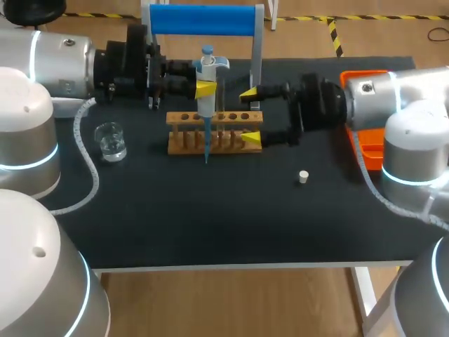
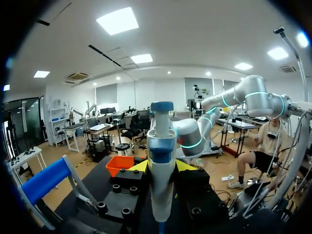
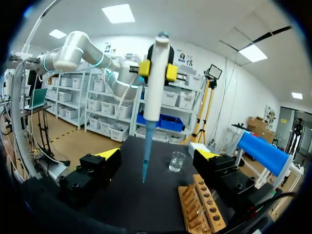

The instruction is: Invert the test tube, pick up the pipette, mount the tip to pipette, aspirate from beaker and dispense into the tube, eject the tip, return the pipette, and cap with the stopper.

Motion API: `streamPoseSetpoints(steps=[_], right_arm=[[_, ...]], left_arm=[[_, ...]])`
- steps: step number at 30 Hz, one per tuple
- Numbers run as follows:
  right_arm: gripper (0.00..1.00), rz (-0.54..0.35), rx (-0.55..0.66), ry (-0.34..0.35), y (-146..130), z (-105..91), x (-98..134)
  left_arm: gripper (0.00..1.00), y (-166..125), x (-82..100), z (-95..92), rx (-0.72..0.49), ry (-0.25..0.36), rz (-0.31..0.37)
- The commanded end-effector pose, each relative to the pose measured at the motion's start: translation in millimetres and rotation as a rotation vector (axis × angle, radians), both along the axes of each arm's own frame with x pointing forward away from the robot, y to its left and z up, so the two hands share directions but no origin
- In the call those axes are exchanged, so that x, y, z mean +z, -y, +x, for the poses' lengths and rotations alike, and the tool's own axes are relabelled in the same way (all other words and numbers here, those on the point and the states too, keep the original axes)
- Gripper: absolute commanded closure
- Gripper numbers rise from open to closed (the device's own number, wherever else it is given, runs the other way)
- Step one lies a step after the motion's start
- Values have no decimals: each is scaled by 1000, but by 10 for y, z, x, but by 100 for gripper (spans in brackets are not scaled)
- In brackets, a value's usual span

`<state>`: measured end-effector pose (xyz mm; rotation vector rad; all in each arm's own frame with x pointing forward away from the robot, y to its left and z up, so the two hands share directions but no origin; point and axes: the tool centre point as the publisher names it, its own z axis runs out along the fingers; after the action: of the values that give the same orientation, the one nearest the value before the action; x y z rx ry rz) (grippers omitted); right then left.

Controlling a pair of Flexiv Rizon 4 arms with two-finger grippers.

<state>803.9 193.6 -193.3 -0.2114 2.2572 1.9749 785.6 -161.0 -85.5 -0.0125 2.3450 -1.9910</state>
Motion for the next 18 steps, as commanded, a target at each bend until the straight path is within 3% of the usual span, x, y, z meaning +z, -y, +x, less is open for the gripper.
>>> streamPoseSetpoints(steps=[1,8,18], right_arm=[[0,79,-7,5,60,-120,55],[0,166,56,-26,-52,-157,132],[0,193,83,-113,-242,-116,300]], left_arm=[[100,2,-3,4,0,1,-3],[100,2,-3,4,0,1,-3],[100,2,-3,4,0,1,-3]])
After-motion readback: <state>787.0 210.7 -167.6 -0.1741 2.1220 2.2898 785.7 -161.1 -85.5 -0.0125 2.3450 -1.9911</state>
